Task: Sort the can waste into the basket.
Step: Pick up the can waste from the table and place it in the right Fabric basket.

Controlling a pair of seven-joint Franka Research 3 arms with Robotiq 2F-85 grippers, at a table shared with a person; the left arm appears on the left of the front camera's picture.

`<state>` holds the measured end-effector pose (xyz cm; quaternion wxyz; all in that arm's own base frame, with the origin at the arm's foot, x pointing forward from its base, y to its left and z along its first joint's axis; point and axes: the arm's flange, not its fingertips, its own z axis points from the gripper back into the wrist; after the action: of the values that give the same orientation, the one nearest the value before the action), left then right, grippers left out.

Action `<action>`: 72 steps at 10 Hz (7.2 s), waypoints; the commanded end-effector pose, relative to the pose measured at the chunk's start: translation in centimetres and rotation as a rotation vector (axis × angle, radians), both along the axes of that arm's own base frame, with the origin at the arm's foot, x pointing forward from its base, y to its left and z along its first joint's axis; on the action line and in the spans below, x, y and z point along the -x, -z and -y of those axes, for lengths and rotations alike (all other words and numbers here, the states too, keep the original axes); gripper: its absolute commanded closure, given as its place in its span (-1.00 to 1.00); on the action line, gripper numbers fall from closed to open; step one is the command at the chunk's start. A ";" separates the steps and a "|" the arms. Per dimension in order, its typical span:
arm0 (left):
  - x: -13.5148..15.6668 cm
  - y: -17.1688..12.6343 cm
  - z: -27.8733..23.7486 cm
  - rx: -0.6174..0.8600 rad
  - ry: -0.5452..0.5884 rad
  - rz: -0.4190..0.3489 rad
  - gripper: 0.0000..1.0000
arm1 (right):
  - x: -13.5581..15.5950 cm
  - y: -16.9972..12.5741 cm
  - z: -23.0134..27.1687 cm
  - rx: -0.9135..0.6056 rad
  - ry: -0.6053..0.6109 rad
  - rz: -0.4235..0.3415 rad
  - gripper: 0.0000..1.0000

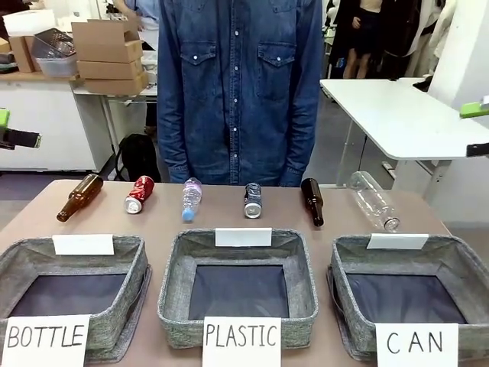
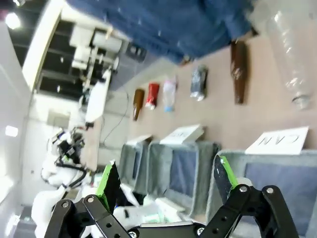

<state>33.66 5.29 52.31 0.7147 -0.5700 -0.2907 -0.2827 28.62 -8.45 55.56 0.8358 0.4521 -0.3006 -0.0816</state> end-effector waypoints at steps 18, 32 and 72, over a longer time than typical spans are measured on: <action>1.2 -1.0 -0.5 -0.008 0.035 0.011 -1.00 | -14.4 -2.6 -23.4 0.510 -0.150 -0.090 -1.00; 1.2 -1.0 -0.5 -0.008 0.035 0.011 -1.00 | -5.0 -1.9 -11.4 0.331 -0.188 -0.035 -1.00; 1.2 -1.0 -0.5 -0.008 0.035 0.011 -1.00 | -34.5 22.5 -44.1 0.962 -0.213 -0.612 -1.00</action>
<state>32.39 5.79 53.10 0.7221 -0.5640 -0.2721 -0.2939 62.71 35.00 32.30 0.9990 0.0207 -0.0001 0.0392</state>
